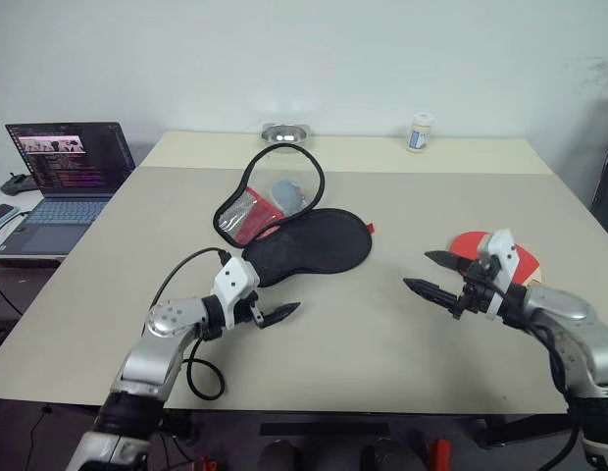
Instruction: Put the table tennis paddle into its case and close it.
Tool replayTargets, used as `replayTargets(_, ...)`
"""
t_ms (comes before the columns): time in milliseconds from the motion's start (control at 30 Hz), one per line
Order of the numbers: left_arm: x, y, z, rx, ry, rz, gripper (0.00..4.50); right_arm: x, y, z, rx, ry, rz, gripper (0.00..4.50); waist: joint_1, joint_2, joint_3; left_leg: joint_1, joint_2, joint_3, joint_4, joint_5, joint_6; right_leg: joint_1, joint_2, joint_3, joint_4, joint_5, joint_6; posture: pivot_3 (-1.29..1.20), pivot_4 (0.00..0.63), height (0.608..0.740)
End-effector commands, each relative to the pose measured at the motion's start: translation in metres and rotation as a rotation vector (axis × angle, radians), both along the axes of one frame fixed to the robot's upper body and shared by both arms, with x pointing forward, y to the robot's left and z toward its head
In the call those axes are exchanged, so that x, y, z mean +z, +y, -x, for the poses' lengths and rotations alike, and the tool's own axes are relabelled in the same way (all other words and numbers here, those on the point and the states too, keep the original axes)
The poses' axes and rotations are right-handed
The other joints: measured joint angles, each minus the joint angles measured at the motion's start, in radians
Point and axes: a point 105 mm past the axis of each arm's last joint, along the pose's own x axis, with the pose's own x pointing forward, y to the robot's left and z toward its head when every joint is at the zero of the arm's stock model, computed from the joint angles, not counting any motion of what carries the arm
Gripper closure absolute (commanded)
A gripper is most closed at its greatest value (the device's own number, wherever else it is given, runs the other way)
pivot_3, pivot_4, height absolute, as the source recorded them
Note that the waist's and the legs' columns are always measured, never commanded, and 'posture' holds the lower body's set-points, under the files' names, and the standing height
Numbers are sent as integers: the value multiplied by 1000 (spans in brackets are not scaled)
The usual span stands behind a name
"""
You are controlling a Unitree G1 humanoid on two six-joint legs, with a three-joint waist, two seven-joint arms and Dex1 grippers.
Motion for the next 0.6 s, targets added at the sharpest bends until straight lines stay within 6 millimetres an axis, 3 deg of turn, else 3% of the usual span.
replayTargets(33, 8, 11, -9, -14, -41, -49, 0, 21, 18, 14, 78, -40, -13, 13, 0, 0, 0, 0, 0, 0, 0, 0, 0, 0, 0, 0, 0, 0, 0, 0, 150, 740)
replayTargets(133, 6, 21, -19, -10, -14, -74, 0, 31, 27, 15, 89, -73, -27, 13, 0, 0, 0, 0, 1, 0, 0, 0, 0, 0, 1, 0, -1, 0, 0, 0, 150, 740)
replayTargets(333, -16, 37, -30, -20, 77, -157, 0, 35, 27, 17, 73, -91, -32, 13, 0, -1, 0, 0, 1, 1, 0, 0, 0, 0, 2, 0, -1, 0, 0, 0, 150, 740)
replayTargets(600, -17, 34, -40, -54, 77, -188, 0, 31, 25, 17, 36, -92, -48, 13, 1, -1, 0, 0, 3, 1, 1, 0, 0, 0, 3, 0, 0, 1, 0, 0, 150, 740)
